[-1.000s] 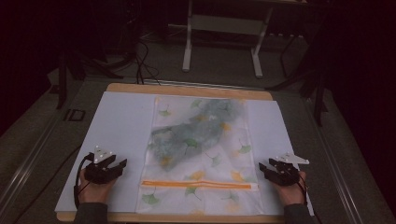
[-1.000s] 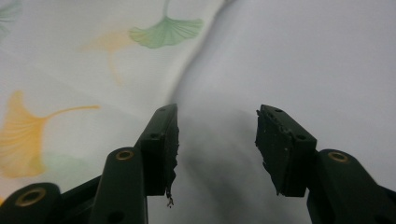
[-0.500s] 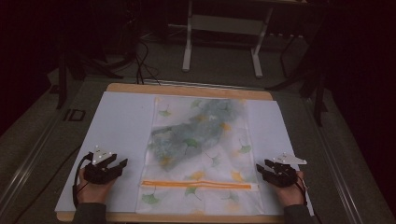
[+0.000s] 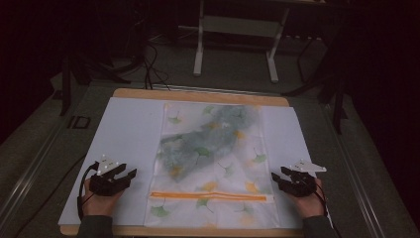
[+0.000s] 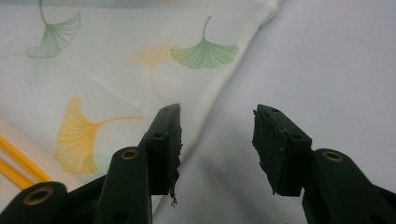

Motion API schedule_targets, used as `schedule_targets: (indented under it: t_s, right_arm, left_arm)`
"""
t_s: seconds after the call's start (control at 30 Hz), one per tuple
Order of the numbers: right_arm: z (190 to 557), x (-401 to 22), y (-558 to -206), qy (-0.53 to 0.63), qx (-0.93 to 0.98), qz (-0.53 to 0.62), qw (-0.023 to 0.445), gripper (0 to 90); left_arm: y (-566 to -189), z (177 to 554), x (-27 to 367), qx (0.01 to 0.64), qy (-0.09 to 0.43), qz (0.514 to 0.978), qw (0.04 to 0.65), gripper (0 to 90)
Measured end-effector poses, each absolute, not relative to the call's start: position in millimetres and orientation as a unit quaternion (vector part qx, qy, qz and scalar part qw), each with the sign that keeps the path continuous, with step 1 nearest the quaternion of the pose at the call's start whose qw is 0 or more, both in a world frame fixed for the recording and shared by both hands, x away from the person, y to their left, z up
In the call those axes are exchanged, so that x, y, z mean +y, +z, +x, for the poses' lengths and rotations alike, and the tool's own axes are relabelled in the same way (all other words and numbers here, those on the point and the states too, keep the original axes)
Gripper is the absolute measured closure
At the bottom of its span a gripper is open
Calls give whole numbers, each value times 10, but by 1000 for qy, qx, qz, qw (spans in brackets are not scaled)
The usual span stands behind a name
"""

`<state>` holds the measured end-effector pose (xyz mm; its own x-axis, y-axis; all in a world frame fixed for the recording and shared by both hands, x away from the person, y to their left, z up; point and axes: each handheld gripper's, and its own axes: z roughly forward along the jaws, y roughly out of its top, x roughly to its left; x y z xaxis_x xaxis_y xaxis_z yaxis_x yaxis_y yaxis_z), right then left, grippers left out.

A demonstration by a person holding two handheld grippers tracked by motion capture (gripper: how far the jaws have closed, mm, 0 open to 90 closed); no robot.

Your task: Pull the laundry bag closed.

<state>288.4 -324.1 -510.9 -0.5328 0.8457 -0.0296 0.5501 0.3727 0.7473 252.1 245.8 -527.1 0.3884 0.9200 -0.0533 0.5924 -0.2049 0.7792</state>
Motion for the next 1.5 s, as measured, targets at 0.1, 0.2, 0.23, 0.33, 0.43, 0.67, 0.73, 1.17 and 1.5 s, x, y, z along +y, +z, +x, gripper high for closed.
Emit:
schedule_targets:
  t_s: [0.1, 0.2, 0.23, 0.33, 0.43, 0.67, 0.73, 1.17, 1.5]
  right_arm:
    - [2896, -3210, -5102, 347, 810, 424, 208, 516]
    - [2908, -3182, -5078, 344, 815, 417, 210, 508]
    - [2914, -3175, -5064, 348, 814, 414, 212, 506]
    - [2927, -3138, -5010, 357, 813, 407, 213, 509]
    - [2954, -3077, -4973, 356, 820, 395, 213, 515]
    - [2993, -2919, -4912, 354, 835, 365, 211, 514]
    - [2996, -2874, -4895, 354, 840, 354, 209, 514]
    - [3040, -2639, -4869, 353, 860, 315, 193, 521]
    - [3050, -2434, -4807, 345, 879, 278, 176, 537]
  left_arm:
    - [-5272, 2527, 2461, 511, 217, 742, 376, 522]
    - [-5273, 2527, 2448, 506, 217, 747, 372, 522]
    - [-5268, 2524, 2444, 505, 217, 748, 371, 522]
    - [-5252, 2519, 2438, 503, 218, 749, 373, 522]
    - [-5251, 2516, 2437, 501, 217, 751, 372, 523]
    - [-5222, 2500, 2426, 496, 220, 751, 378, 525]
    - [-5224, 2502, 2425, 496, 218, 751, 376, 525]
    - [-5220, 2500, 2419, 489, 211, 758, 377, 526]
    - [-5220, 2496, 2416, 483, 202, 764, 377, 526]
